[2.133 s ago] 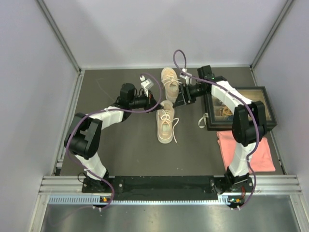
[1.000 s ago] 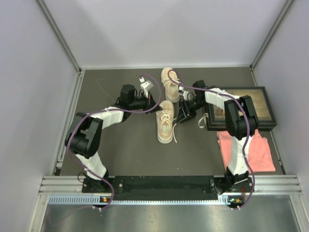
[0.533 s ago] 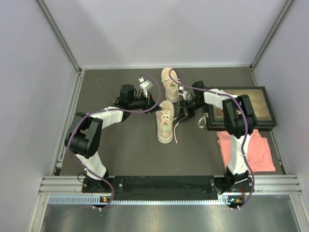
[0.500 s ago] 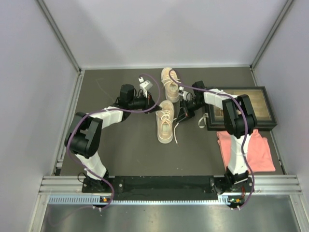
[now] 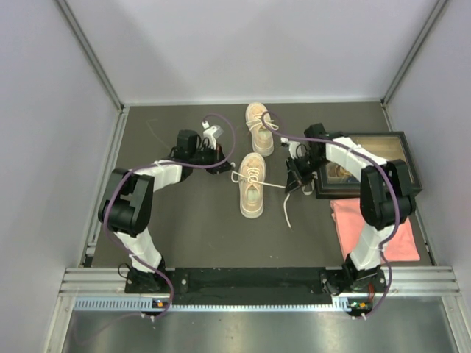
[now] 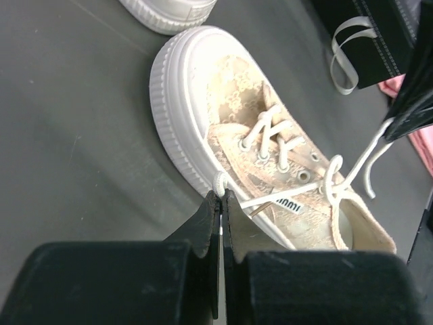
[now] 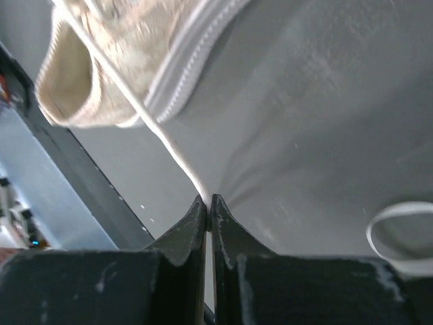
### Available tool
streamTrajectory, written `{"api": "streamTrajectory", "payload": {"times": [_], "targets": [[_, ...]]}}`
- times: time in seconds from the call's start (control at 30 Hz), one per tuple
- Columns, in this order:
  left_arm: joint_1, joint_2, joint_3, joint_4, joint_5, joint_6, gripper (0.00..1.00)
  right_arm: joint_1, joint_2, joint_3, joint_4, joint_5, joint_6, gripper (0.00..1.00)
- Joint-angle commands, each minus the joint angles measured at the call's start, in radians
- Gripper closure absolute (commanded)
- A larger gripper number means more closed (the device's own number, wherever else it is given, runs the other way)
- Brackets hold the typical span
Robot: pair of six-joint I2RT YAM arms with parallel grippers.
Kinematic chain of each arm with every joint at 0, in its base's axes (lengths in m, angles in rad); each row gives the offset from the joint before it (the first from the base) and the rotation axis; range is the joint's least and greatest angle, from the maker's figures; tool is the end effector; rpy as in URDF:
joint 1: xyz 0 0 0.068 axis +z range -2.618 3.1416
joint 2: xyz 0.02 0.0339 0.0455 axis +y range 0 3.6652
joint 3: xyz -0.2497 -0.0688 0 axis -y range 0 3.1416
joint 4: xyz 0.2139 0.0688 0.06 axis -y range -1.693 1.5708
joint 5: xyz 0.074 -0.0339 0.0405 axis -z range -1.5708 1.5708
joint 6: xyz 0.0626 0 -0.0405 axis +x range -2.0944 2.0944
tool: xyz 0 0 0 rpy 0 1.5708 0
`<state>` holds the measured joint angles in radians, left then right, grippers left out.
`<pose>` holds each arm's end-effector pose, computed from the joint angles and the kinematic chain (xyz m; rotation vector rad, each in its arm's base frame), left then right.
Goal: Tie the shoes
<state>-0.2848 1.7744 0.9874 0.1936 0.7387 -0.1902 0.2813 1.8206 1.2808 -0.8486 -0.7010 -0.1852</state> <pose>0.3372 -0.1426 0.1816 0.5392 2.1092 -1.0690 0.2944 0.1271 0.1772 -0.7425 2.7178 1.0406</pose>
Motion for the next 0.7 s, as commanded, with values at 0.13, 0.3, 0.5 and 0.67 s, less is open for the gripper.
{"api": "streamTrajectory", "payload": {"times": [0.13,0.3,0.5,0.67], "targets": [[0.022,-0.003,0.069,-0.040,-0.042,0.067,1.00,-0.045,-0.093,0.011,-0.153,0.155,-0.181,1.00],[0.064,-0.006,0.099,-0.077,-0.065,0.095,1.00,-0.054,-0.081,0.020,-0.194,0.178,-0.224,1.00],[0.111,-0.007,0.134,-0.154,-0.102,0.176,1.00,-0.054,-0.086,0.003,-0.196,0.172,-0.238,1.00],[0.150,0.016,0.169,-0.189,-0.139,0.219,1.00,-0.051,-0.064,0.015,-0.214,0.107,-0.234,1.00]]}}
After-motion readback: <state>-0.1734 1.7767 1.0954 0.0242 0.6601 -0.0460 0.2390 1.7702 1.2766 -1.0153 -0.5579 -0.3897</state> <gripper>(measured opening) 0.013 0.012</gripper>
